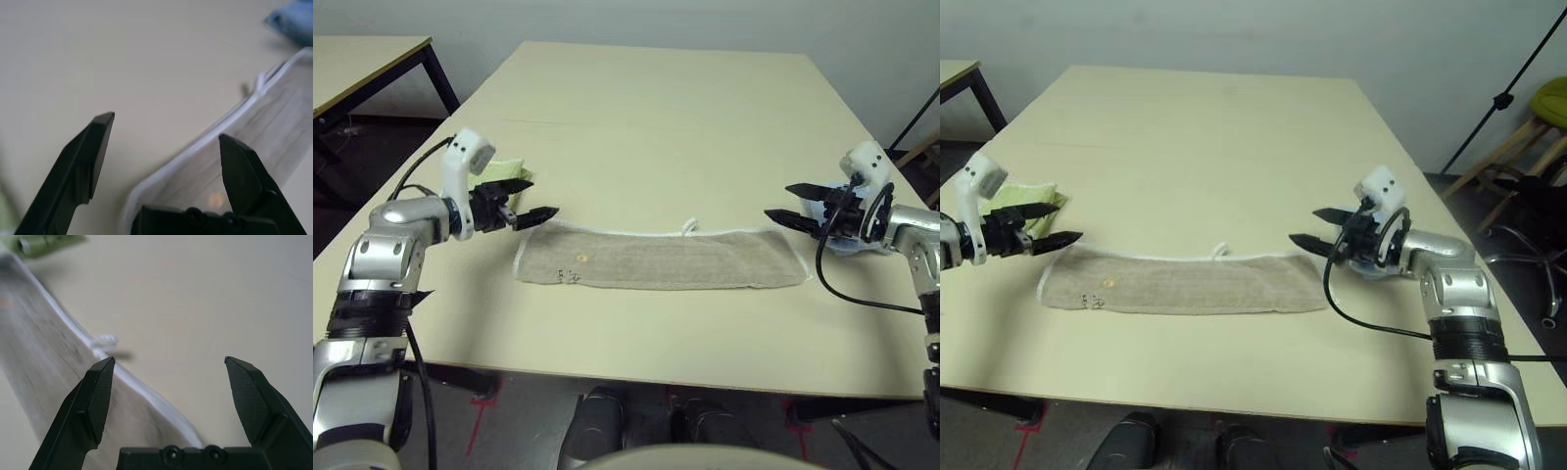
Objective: Fold the towel and set it aside.
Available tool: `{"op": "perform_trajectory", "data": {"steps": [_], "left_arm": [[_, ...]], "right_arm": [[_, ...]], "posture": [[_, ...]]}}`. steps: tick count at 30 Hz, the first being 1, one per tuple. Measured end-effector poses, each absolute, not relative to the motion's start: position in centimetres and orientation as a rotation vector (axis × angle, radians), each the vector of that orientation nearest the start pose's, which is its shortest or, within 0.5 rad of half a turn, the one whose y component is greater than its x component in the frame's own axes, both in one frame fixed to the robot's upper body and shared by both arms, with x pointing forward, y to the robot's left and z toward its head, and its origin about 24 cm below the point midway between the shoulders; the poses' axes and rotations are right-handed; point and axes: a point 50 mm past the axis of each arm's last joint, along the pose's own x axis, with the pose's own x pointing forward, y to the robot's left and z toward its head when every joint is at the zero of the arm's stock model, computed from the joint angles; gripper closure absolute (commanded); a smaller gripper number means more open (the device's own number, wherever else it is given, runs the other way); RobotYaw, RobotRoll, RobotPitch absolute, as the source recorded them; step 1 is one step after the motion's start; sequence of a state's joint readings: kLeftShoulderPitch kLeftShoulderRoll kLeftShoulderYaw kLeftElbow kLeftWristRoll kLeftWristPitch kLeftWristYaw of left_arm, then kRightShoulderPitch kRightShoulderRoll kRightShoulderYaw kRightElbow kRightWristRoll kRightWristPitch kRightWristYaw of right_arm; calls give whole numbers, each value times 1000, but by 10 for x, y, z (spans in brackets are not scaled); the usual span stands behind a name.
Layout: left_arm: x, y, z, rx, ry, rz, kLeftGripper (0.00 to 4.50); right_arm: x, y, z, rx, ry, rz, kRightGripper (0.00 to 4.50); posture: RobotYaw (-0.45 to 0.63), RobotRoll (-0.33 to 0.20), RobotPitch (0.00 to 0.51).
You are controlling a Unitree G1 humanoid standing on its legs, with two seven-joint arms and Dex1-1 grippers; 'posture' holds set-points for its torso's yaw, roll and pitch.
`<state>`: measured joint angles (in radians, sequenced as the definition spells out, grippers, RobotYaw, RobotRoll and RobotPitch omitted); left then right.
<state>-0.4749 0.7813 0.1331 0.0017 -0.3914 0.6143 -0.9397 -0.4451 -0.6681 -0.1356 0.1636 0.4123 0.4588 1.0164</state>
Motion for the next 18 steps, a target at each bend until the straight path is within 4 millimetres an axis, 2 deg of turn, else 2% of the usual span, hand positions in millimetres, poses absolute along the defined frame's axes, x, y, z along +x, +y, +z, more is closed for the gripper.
{"op": "perform_trajectory", "data": {"steps": [4,9,14,17,18], "left_arm": [[293,228,185,187,117,-721,20],[279,208,158,99,57,-534,20],[266,204,133,81,63,-348,20],[263,200,131,93,41,-316,20],[263,198,130,92,34,-313,203]], "right_arm": [[297,-221,152,-33,66,835,0],[289,-204,144,54,-60,666,0],[278,-200,124,90,-88,519,0],[275,-197,118,105,-88,506,0],[274,-194,116,108,-84,512,176]], "posture": [[153,0,85],[147,0,93],[147,0,93],[147,0,93],[147,0,93]]}}
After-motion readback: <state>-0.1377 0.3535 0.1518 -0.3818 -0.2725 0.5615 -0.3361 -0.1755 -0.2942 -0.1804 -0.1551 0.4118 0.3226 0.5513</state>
